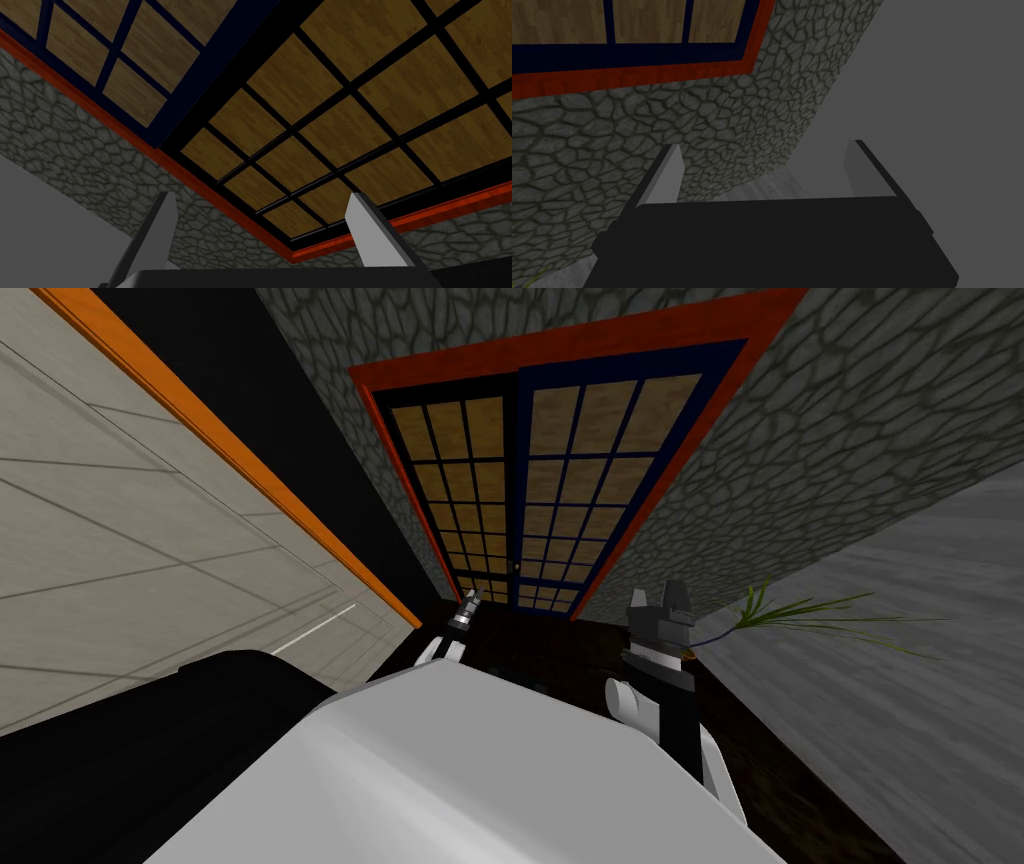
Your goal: Pull the door open
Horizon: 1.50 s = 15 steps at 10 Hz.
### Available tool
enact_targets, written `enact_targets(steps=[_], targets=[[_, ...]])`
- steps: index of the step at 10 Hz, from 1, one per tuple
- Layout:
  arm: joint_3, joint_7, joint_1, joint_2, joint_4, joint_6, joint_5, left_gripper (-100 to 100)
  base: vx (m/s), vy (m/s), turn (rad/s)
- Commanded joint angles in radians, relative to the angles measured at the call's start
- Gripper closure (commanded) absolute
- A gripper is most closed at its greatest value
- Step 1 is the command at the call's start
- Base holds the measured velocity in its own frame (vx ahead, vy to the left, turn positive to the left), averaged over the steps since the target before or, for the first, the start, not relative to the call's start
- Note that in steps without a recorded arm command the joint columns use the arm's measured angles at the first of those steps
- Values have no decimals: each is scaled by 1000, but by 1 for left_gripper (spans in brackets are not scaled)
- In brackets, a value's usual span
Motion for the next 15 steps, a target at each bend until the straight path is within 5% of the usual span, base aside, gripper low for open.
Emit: enact_targets(steps=[1, 15], targets=[[5, -33, -14, -2, 42, -13, -7, -100, 98, -31, 41], [47, -288, -99, -13, 332, -99, -63, -100, 97, -25, 38]])
